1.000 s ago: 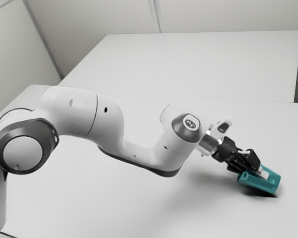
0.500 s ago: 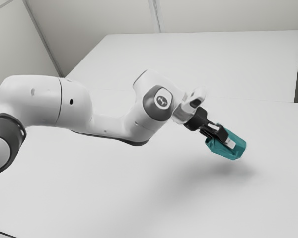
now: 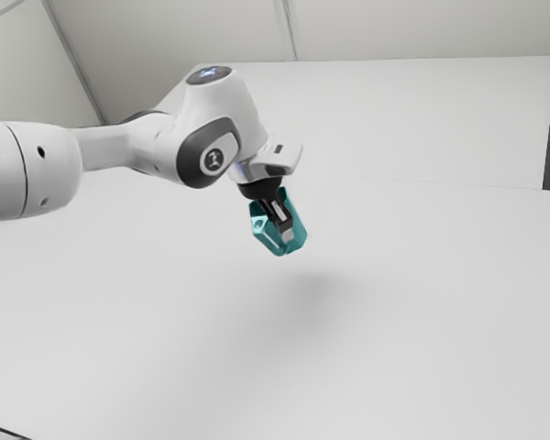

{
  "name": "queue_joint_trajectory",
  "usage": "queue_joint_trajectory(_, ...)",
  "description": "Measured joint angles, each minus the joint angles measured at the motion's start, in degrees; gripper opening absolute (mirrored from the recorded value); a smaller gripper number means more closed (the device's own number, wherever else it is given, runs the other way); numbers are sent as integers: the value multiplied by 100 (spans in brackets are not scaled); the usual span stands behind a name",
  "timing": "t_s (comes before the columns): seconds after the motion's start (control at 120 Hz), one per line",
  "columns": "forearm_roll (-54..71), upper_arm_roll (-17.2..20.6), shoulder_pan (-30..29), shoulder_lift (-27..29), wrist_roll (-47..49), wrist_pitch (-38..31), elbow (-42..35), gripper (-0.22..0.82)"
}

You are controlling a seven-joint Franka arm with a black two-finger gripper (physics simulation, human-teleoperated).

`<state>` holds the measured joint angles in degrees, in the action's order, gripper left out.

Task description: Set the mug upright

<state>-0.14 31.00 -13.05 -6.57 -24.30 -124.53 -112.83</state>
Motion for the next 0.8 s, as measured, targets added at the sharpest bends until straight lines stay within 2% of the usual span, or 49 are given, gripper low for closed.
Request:
queue_joint_trajectory(0.15, 410, 11, -407, 289, 539, 283, -269, -14)
queue_joint_trajectory(0.35, 573, 23, -855, 339, 1078, 344, -663, -14)
queue_joint_trajectory(0.8, 568, 23, -897, 316, 1801, -429, -1372, -14)
